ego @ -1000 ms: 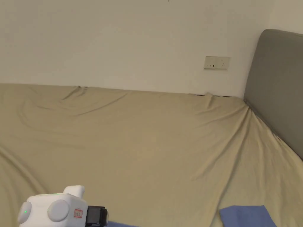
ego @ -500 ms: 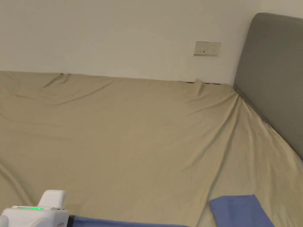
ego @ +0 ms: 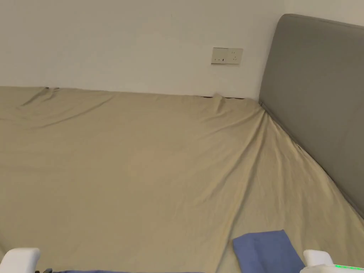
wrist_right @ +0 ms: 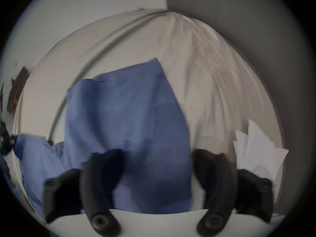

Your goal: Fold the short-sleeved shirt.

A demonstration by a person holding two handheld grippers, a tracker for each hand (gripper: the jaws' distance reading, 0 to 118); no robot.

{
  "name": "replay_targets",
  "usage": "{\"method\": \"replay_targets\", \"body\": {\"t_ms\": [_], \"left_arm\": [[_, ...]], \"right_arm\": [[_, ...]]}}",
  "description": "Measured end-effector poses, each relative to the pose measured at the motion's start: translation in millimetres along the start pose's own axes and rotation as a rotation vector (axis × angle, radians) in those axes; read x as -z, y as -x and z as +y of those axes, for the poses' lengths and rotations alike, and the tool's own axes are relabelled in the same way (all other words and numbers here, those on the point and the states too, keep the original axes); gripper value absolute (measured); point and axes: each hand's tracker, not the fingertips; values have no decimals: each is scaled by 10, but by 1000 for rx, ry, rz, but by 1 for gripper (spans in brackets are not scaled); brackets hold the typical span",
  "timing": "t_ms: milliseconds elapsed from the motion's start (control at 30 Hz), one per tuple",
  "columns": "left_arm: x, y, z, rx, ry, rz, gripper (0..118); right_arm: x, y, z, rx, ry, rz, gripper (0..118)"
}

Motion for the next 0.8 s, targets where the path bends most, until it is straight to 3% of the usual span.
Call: {"method": "replay_targets", "body": {"t_ms": [33,100,133,267,433,633,700,800], "left_arm": [[1,-4,1,-4,0,0,5],[4,-24,-3,-14,-4,-8,5],[-13,-37,-9,-16,-6,-9,5],[-188,-28,-8,-35,-26,-10,5],[-776,150,-42,-57,-98,-7,5],[-1618,370,-528,-54,-119,49,5],[-1763,386,-817,-3,-81,82,5],[-1835,344,-1318,12,17,84,5]], "right_arm": [[-47,51,-14,-37,-19,-44,83],[-179,159,-86,-84,-72,-96,20],[-208,163,-110,-62,-74,-52,5],[-496,137,-162,-30,-127,41,5],[-1407,2,-428,-27,-270,155,5],[-2381,-133,-1218,-71,-336,168,5],[-2475,-128,-1541,-142,-306,122,5],[-2429,-106,-2055,-110,-207,149,5]]}}
